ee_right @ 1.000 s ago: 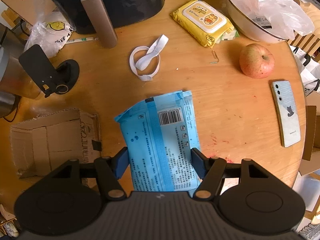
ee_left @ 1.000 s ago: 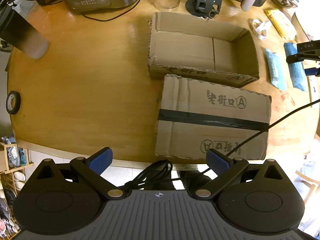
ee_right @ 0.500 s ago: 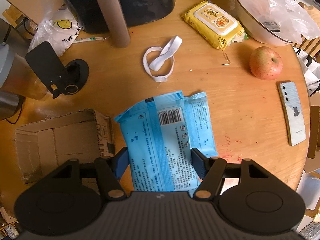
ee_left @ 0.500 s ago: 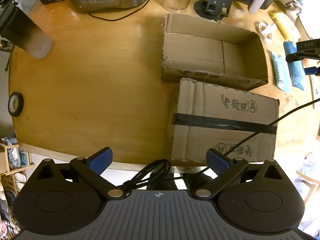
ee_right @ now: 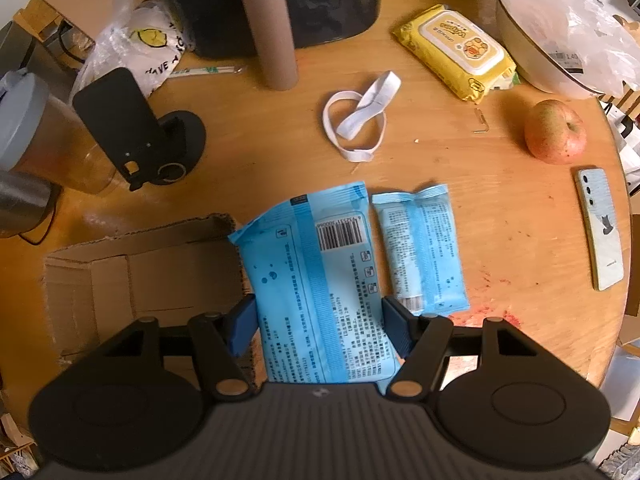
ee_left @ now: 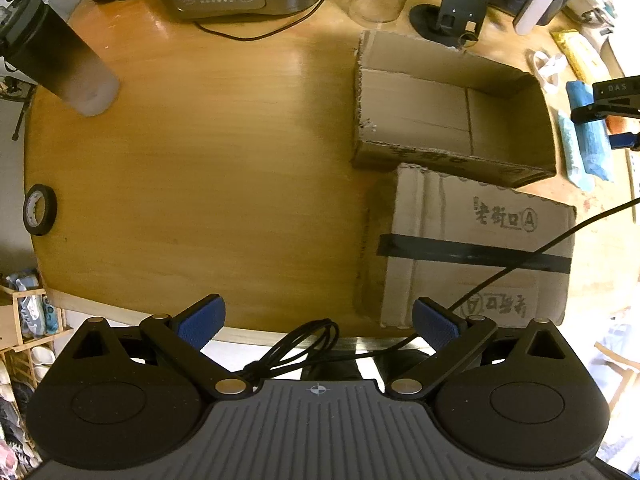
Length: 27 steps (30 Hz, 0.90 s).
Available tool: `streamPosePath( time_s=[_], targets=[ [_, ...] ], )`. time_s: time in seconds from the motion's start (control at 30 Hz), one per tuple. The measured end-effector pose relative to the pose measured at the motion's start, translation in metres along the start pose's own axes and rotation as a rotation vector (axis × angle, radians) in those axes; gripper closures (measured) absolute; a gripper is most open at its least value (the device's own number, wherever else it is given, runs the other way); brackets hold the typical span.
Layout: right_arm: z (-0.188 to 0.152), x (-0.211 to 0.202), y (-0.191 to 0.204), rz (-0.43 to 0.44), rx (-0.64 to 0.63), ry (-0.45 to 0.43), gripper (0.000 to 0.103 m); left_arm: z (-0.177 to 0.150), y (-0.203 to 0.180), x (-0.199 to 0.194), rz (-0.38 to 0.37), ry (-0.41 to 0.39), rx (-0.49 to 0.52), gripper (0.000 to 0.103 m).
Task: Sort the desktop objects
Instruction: 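Carry the blue packet with the right gripper over the open cardboard box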
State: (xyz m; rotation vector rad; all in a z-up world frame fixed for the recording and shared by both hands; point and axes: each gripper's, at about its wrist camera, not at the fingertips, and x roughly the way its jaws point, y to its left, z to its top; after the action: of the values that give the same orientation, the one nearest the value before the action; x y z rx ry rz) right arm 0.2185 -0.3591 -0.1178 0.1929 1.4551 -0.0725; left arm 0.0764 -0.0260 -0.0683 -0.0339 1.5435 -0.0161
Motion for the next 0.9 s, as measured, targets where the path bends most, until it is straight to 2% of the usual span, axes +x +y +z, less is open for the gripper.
streamPosePath(
  time_s=[0.9],
  targets=[
    [-0.009,0.013,0.074,0.025,-0.031,0.004,0.038,0.000,0.051,0.005,0.014,0.008,-0.009,0.000]
  ],
)
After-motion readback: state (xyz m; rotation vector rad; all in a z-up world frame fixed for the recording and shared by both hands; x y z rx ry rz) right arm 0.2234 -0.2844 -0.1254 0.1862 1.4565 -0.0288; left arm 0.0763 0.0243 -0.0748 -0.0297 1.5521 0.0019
